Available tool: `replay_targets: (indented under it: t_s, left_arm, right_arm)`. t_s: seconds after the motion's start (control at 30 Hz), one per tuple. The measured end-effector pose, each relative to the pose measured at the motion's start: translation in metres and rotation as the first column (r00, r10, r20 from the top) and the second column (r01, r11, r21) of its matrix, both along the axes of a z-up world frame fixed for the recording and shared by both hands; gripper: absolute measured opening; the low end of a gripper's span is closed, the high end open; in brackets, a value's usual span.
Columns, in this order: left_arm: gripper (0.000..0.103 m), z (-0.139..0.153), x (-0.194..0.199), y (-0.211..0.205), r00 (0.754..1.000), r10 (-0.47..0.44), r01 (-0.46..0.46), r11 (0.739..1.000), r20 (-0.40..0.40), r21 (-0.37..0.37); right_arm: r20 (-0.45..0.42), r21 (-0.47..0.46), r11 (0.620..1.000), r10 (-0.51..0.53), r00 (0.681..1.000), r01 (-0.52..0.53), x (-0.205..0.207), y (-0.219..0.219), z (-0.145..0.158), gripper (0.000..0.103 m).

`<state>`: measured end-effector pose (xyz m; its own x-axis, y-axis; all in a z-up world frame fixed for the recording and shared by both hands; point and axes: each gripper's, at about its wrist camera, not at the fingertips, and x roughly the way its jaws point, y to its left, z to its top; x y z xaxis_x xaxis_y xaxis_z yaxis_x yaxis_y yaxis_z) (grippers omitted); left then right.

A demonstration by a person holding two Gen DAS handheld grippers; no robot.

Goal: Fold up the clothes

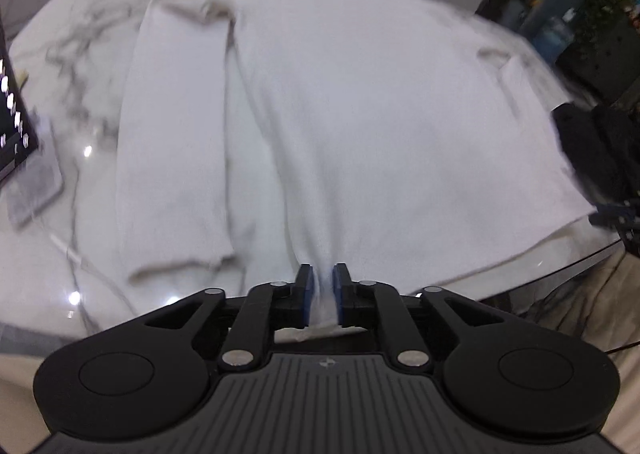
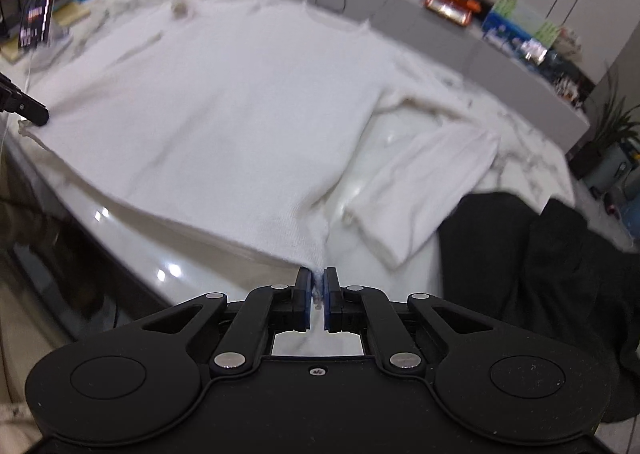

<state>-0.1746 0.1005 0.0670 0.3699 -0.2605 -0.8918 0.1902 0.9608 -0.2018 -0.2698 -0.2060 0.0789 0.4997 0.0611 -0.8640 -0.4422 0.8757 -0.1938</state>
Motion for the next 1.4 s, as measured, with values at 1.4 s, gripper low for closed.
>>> replay_targets:
  t_s: [1.4]
  left_arm:
    - [0.03,-0.007,0.059,0.017,0.956,0.161,-0.193,0.975,0.247,0.114]
  right_arm:
    - [0.125,0.222,0.947,-0.265,0.956,0.234,0.072,-0.016,-0.036,0.013]
